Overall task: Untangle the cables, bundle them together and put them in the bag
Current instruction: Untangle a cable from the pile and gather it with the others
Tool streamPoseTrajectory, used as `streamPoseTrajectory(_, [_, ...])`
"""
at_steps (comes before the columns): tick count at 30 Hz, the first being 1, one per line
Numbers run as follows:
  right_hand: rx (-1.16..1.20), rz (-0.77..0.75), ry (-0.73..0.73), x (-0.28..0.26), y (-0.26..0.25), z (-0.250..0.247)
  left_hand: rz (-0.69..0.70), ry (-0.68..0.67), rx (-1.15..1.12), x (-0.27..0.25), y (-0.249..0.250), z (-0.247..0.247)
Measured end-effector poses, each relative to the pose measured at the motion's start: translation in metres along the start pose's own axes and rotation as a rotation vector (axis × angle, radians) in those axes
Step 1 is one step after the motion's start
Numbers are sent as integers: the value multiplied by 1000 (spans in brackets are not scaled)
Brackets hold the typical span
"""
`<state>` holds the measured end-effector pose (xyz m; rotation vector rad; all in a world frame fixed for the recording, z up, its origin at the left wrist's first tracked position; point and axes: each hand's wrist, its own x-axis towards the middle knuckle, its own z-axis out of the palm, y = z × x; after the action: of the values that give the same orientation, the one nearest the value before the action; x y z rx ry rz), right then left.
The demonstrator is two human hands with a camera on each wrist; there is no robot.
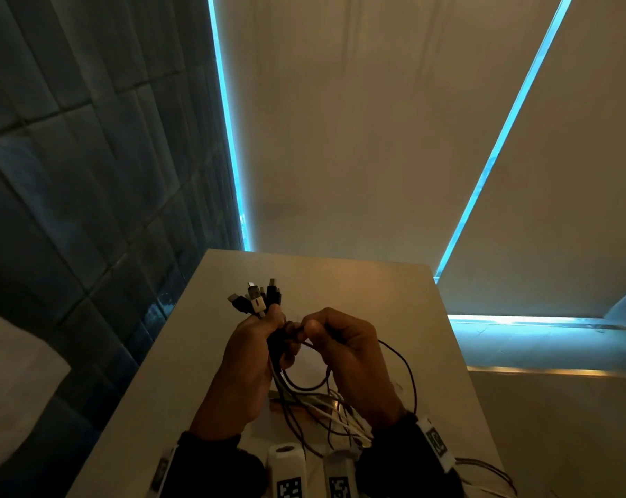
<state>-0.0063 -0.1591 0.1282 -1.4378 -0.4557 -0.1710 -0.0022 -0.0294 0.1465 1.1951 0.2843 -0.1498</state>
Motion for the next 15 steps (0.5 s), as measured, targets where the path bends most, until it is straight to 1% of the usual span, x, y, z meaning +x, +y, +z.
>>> streamPoseTrajectory(2, [-80, -7, 46, 1, 5, -3, -9, -8, -36, -2, 1, 1])
streamPoseTrajectory(6, [-164, 6, 14, -4, 5, -10, 27, -14, -165, -1, 5, 0])
streamPoseTrajectory(9, [-186, 74, -58, -8, 11, -12, 25, -87, -330, 0, 8, -4])
streamPoseTrajectory(11, [-152, 136, -116, -11, 16, -10, 30, -140, -415, 0, 10, -4])
streamPoseTrajectory(13, [-116, 185, -132, -12, 23, -10, 75, -156, -470, 0, 11, -4])
streamPoseTrajectory(15, [-153, 207, -112, -13, 31, -14, 129, -157, -490, 0, 12, -4])
